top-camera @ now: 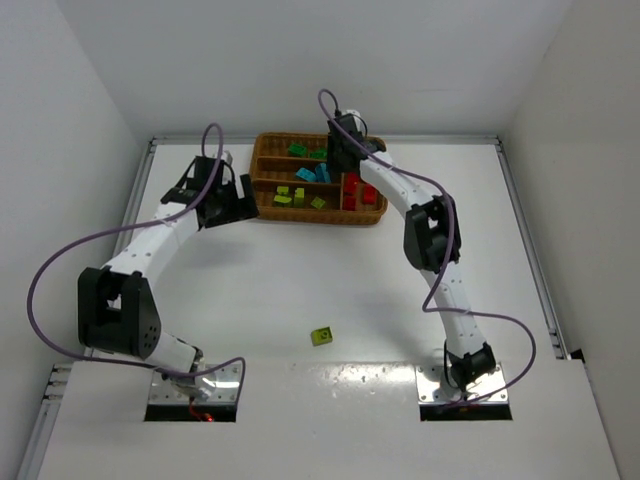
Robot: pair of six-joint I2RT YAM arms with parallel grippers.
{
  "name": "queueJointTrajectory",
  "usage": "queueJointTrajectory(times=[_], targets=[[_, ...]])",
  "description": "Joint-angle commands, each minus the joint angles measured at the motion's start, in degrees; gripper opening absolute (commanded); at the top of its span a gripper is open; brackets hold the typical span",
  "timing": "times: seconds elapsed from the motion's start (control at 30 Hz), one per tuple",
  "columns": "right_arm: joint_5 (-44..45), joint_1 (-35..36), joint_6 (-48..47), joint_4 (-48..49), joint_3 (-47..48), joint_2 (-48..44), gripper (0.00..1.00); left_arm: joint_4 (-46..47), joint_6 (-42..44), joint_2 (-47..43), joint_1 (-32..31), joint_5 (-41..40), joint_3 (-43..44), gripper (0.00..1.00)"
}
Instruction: Sort the legos into containers by color
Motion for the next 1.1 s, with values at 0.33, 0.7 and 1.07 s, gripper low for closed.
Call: queueJointTrajectory(times=[0.33,0.7,1.07], targets=[[-0.6,0.33,0.93,3.42,8.91,2.52,0.81,-0.34,1.08,2.21,1.17,1.66,1.57,0.91],[-2.78,7.96,0.23,8.34,-40.86,-37.89,0.8,-0.34,-0.94,-2.0,1.17,1.76,-0.1,0.91],[-9.03,34.59,-3.81,-2.38,-72.57,-56.72,0.93,-0.34,-2.17,-5.08,1.17,0.61,-1.86,0.91]])
